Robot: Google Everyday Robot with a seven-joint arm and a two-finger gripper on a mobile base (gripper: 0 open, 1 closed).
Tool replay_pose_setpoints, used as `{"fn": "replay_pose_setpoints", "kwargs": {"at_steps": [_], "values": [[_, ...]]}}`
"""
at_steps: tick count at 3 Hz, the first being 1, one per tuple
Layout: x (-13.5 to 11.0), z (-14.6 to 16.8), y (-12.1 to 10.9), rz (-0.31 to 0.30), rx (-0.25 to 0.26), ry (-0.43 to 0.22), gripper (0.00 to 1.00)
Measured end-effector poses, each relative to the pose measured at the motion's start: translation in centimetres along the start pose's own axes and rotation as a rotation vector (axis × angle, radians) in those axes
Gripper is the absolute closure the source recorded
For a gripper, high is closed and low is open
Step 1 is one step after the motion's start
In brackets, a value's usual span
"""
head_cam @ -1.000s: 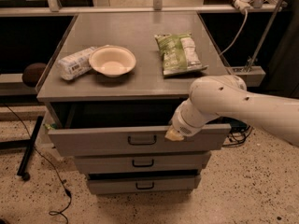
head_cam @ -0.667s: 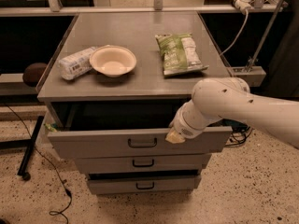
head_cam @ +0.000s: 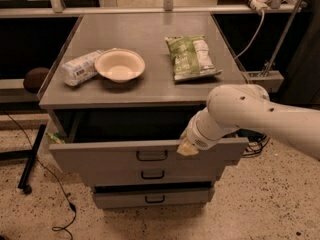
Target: Open top drawer
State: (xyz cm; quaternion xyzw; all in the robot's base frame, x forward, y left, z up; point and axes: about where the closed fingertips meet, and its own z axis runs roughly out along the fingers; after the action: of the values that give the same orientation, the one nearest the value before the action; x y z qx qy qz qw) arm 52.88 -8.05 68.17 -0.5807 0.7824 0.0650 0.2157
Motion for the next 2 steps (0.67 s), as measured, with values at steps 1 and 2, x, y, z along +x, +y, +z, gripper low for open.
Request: {"fn": "replay_pose_setpoints", "kwargs": {"at_steps": [1, 2], "values": [[1.9, -1.4, 1.9, 0.036, -0.019, -0.032, 0.34], [3.6, -2.9, 3.6, 0.062, -0.04, -0.067, 0.11]]}}
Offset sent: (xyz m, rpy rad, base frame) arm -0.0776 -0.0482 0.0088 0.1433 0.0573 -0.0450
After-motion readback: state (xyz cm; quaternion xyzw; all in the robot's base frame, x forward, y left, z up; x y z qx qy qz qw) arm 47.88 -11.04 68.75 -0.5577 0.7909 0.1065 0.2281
